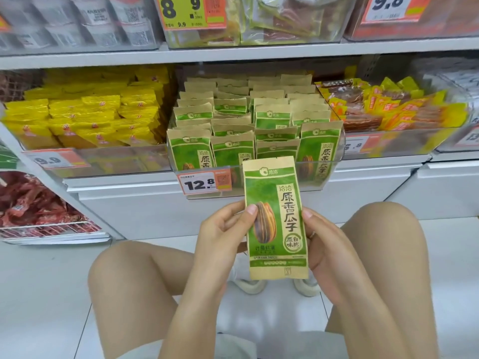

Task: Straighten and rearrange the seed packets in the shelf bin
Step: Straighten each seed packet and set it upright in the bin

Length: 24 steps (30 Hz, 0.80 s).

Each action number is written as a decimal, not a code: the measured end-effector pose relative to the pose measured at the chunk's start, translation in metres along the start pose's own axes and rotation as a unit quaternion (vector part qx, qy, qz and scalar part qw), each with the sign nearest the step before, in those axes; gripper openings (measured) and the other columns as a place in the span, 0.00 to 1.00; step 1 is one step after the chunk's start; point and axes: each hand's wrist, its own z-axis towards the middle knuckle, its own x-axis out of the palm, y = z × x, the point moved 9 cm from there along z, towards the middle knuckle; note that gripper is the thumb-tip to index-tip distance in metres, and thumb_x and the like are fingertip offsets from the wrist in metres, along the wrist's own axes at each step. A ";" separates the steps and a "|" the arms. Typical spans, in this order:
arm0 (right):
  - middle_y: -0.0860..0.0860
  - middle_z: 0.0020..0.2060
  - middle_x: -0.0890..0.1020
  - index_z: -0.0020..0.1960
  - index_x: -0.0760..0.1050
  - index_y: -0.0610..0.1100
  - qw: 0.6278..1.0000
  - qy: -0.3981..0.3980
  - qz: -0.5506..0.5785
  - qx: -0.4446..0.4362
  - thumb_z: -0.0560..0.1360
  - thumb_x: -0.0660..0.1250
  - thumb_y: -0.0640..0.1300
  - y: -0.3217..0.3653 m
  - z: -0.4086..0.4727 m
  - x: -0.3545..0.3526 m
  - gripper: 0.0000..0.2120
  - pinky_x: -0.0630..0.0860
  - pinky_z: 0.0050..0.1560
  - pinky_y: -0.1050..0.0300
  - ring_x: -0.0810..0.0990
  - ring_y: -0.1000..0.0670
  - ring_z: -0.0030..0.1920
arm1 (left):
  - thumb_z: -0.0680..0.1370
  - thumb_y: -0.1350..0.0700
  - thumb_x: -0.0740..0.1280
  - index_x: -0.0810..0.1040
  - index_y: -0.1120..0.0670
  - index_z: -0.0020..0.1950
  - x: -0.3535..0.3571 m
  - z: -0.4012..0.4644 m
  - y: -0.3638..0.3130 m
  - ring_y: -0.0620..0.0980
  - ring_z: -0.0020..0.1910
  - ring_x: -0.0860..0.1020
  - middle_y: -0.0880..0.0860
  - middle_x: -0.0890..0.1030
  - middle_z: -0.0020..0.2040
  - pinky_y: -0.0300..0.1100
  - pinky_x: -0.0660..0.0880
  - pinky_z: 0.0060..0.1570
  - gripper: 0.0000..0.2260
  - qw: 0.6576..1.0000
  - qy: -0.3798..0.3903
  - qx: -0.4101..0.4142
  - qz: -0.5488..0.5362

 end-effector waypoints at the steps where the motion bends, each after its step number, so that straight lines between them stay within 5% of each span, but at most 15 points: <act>1: 0.34 0.58 0.79 0.63 0.78 0.44 1.000 0.010 -0.004 0.004 0.75 0.61 0.52 -0.001 0.000 0.002 0.21 0.67 0.61 0.27 0.73 0.29 0.61 | 0.78 0.57 0.66 0.82 0.56 0.55 -0.001 0.000 0.000 0.47 0.39 0.84 0.53 0.86 0.42 0.35 0.77 0.35 0.08 1.000 -0.005 0.001 -0.005; 7: 0.45 0.49 0.85 0.57 0.81 0.46 0.998 0.001 -0.044 -0.036 0.75 0.64 0.46 0.003 -0.004 0.010 0.13 0.81 0.41 0.54 0.83 0.48 0.46 | 0.78 0.55 0.70 0.73 0.48 0.57 -0.011 0.004 0.007 0.46 0.40 0.84 0.47 0.86 0.41 0.45 0.78 0.44 0.10 0.991 -0.098 0.046 0.074; 10: 0.50 0.43 0.86 0.55 0.81 0.46 0.991 -0.037 -0.081 -0.097 0.78 0.64 0.38 0.011 -0.007 0.017 0.10 0.82 0.41 0.57 0.84 0.53 0.42 | 0.78 0.53 0.70 0.69 0.45 0.52 -0.008 0.002 0.009 0.44 0.44 0.83 0.38 0.84 0.44 0.47 0.78 0.47 0.11 0.982 -0.123 0.076 0.123; 13: 0.52 0.45 0.86 0.54 0.81 0.51 0.978 -0.043 -0.142 -0.149 0.77 0.67 0.41 0.013 -0.010 0.025 0.09 0.80 0.44 0.60 0.84 0.53 0.46 | 0.72 0.42 0.69 0.69 0.43 0.50 -0.004 -0.001 0.010 0.40 0.44 0.81 0.32 0.81 0.44 0.43 0.77 0.46 0.13 0.978 -0.127 0.077 0.144; 18: 0.55 0.44 0.85 0.53 0.81 0.56 0.966 -0.030 -0.204 -0.158 0.76 0.68 0.37 0.016 -0.015 0.030 0.14 0.79 0.41 0.62 0.82 0.55 0.45 | 0.66 0.39 0.72 0.71 0.51 0.51 0.002 -0.001 0.015 0.37 0.36 0.80 0.38 0.82 0.37 0.31 0.73 0.37 0.23 0.994 -0.079 0.021 0.072; 24: 0.57 0.41 0.85 0.46 0.82 0.51 0.969 -0.031 -0.184 -0.160 0.72 0.71 0.50 0.028 -0.011 0.029 0.04 0.76 0.44 0.66 0.82 0.58 0.43 | 0.64 0.43 0.73 0.72 0.56 0.48 0.004 0.002 0.017 0.43 0.33 0.76 0.43 0.78 0.33 0.40 0.72 0.37 0.22 0.999 -0.036 0.019 0.013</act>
